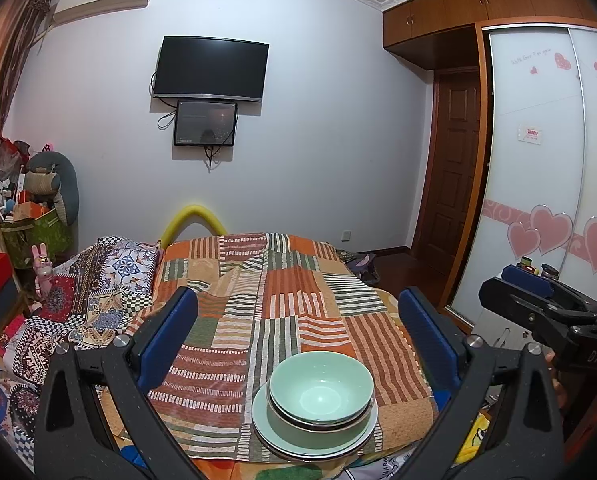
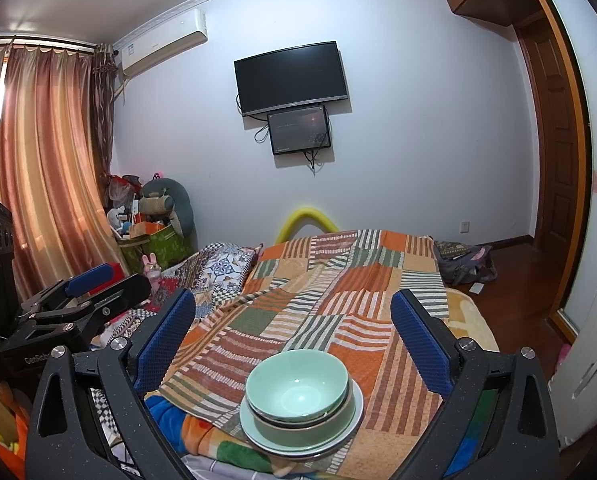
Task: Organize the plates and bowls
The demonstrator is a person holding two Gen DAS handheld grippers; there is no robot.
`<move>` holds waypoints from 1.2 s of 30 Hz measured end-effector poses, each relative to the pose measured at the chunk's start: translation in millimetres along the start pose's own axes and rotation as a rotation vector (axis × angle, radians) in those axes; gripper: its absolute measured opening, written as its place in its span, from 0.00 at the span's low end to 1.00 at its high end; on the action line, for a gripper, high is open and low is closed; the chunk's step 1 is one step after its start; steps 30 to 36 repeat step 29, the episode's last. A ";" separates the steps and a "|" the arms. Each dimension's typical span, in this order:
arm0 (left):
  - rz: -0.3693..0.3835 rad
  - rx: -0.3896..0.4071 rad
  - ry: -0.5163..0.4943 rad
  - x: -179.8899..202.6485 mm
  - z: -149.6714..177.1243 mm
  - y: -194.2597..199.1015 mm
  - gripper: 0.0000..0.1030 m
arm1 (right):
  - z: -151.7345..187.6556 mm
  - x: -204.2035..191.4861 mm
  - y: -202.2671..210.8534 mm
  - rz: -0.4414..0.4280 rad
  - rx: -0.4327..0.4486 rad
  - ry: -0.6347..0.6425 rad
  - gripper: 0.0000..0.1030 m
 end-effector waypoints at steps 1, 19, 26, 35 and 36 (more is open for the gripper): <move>0.001 0.000 0.001 0.1 0.0 -0.1 0.99 | -0.3 0.1 0.4 0.000 0.000 -0.001 0.95; 0.029 0.005 -0.023 8.5 1.3 2.1 0.99 | -1.1 4.1 4.7 0.009 0.018 -0.010 0.99; 0.022 0.004 -0.014 6.9 1.7 0.8 0.99 | -1.1 4.3 3.9 0.008 0.009 -0.011 0.99; 0.025 0.003 -0.010 6.7 1.3 0.6 0.99 | -1.0 4.8 2.3 0.006 0.005 -0.013 0.99; 0.025 0.003 -0.010 6.7 1.3 0.6 0.99 | -1.0 4.8 2.3 0.006 0.005 -0.013 0.99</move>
Point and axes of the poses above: each gripper's, at about its wrist camera, not at the fingertips, and y roughly against the way its jaws point, x to its right, z to its underside, the point moved 3 cm from there along -y, roughly the way its jaws point, and after that the axes turned 9 degrees about x, right-handed, at the moved point
